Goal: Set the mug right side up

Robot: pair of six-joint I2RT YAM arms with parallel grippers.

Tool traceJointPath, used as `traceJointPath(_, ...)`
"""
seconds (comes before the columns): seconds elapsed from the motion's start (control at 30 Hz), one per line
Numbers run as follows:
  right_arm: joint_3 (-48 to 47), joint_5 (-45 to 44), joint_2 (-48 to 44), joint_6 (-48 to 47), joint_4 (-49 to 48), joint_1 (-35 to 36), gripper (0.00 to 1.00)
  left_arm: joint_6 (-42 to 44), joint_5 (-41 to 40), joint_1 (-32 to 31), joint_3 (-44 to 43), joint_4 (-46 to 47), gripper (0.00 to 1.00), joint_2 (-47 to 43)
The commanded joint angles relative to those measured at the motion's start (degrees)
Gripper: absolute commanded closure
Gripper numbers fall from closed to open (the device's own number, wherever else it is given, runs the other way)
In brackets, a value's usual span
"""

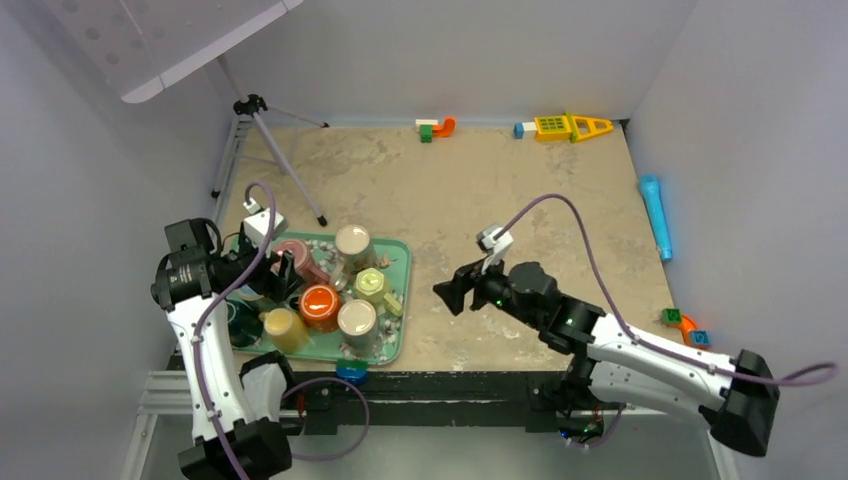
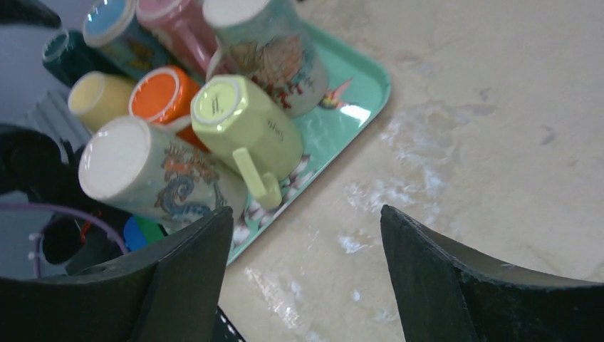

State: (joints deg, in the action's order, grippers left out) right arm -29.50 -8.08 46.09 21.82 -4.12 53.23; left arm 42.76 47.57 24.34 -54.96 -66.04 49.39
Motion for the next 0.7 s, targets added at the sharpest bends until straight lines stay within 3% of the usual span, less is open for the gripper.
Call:
traceJointPath(0.0,-2.83,-5.08,8.23,-0.19,-3.78,6.78,0.25,2.99,4.54,0.17,-3.31,-2.41,0.18,-3.04)
traceJointPath(0.07,-3.78,-6.07,12.17,-0.48,-6.52,11.02,0.31,2.62,4.90,0.18,-4.14,-2.91,0.17,-3.39)
traceJointPath(0.2,-7.21,-10.55,18.70,-2.73,-12.22,19.35,0.32,2.00,5.87,0.10,-5.22,-3.35,0.17,-2.51)
traceJointPath(0.43,-16.25,-13.14,38.62,-1.54,-12.21,19.55,0.35,-0.92,7.67,0.05,-7.01,-2.89,0.17,0.66)
traceJointPath(0.67,-19.11,-14.59,45.63,-1.34,-12.26,19.22,0.40,-1.46,8.11,0.04,-7.27,-2.71,0.17,0.82)
